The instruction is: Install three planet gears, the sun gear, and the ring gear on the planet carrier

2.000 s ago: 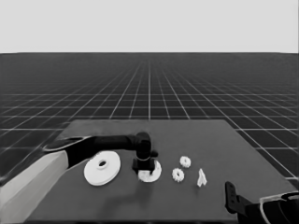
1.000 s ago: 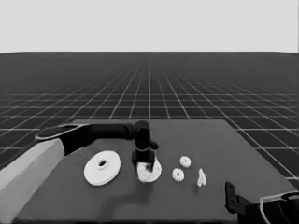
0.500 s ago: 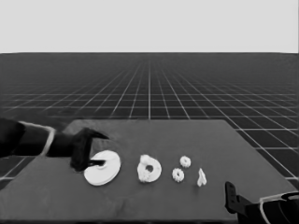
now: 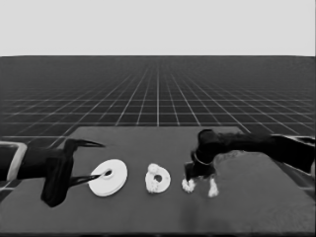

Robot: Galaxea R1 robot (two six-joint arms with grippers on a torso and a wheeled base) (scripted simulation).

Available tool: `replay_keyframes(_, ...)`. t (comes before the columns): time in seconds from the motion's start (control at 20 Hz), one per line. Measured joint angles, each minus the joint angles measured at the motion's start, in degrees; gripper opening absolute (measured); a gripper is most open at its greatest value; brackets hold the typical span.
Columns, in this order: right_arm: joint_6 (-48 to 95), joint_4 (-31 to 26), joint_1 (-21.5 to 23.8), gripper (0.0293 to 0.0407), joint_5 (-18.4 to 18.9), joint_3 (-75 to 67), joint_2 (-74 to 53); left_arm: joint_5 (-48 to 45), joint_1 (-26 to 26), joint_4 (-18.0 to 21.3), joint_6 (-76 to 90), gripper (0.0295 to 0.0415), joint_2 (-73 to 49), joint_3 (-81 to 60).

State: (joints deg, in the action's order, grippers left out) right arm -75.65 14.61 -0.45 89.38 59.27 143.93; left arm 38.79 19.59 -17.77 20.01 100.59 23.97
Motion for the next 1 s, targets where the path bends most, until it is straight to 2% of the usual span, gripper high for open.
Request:
replay_keyframes(0.1,-2.22,-2.15,0.08,0.0385,-1.07,7.00,3.15,-0.02,0.01,0.00,0.06,0.0385,-0.03,-0.02)
replay_keyframes(0.3,-2.93,-3.17,0.05,0.0385,-1.55,10.63,4.66,-0.03,0.01,0.00,0.08,0.0385,-0.04,-0.03)
replay_keyframes(0.35,-1.69,1.90,-4.80,0.0385,-2.88,12.93,5.34,-0.03,0.01,0.00,0.09,0.0385,-0.04,-0.03)
replay_keyframes(0.45,0.13,6.24,-10.00,0.0385,-4.75,16.52,6.43,-0.03,0.01,0.00,0.09,0.0385,-0.04,-0.03)
replay_keyframes(0.8,1.29,8.20,-12.17,0.0385,-6.01,18.91,7.20,-0.03,0.01,0.00,0.09,0.0385,-0.04,-0.03)
replay_keyframes(0.9,1.31,8.24,-12.20,0.0314,-6.03,18.95,7.20,-0.03,0.02,0.00,0.09,0.0385,-0.04,-0.03)
replay_keyframes(1.0,1.31,8.25,-12.19,0.0312,-6.04,18.96,7.21,-0.03,0.02,0.00,0.09,0.0385,-0.04,-0.03)
